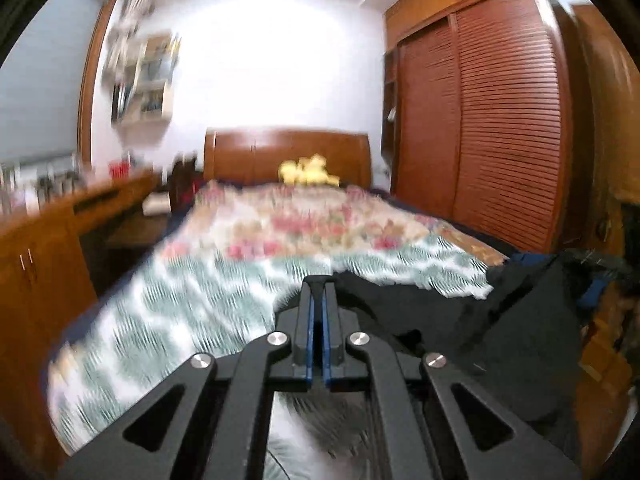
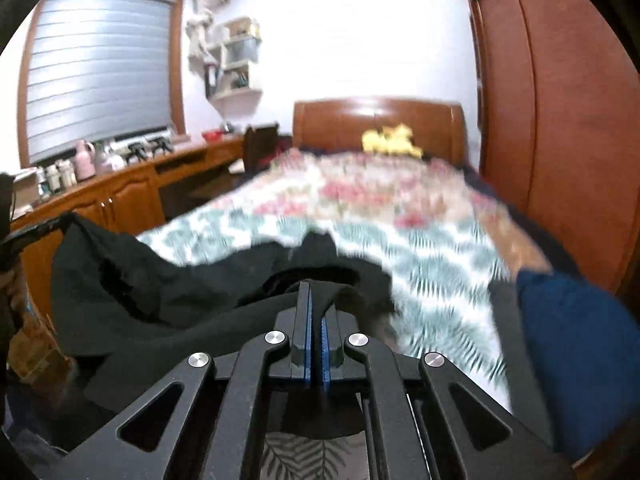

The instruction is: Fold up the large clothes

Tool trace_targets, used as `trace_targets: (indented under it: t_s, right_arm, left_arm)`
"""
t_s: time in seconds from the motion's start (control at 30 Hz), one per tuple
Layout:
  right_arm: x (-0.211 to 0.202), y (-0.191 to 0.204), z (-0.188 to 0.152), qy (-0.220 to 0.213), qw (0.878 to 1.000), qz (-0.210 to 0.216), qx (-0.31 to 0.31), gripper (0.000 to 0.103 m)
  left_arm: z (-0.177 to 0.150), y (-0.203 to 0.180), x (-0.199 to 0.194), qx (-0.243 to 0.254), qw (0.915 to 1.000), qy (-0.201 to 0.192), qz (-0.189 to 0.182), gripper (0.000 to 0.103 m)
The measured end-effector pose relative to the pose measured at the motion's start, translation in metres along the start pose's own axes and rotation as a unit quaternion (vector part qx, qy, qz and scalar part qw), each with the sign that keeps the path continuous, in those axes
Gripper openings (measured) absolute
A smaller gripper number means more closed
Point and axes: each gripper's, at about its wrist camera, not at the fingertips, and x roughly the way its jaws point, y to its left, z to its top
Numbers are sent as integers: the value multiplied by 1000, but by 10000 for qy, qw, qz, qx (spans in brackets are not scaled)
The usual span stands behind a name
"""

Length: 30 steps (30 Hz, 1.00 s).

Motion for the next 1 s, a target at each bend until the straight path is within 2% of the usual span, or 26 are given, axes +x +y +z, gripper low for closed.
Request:
trace_targets:
  t_s: [0.1, 0.27, 0.43, 0.5, 0.63, 0.77, 0.87, 1.0]
  right_arm:
    - [-23, 6, 30, -313, 9993, -25, -181, 1]
    - [-57, 10, 61, -694, 9968, -127, -363, 1]
    - [-94, 2, 74, -1068, 9933, -191, -385, 1]
    - [-96, -2, 72, -1103, 9926, -267, -438, 1]
    - [-51, -21, 60, -683, 9962, -371, -382, 1]
    - [23, -37, 45, -134, 9978, -459, -451, 1]
    - [81, -51, 40, 98, 9975, -573, -411, 1]
    - [138, -74, 38, 302, 9967, -702, -273, 1]
  left_arm:
    - [37, -1, -6, 7, 9998, -212, -57, 1]
    - [77, 1, -30, -88, 9978, -650, -121, 1]
    - [94, 2, -57, -28, 9949, -1004, -92, 1]
    - [93, 2, -52, 24, 9955, -948, -40, 1]
    - [80, 12, -1, 50, 9987, -495, 115, 1]
    - [55, 24, 88, 118, 9992, 175, 340, 1]
    - [44, 27, 136, 96, 9979, 441, 458, 1]
    - [35, 36, 188, -6, 9963, 675, 525, 1]
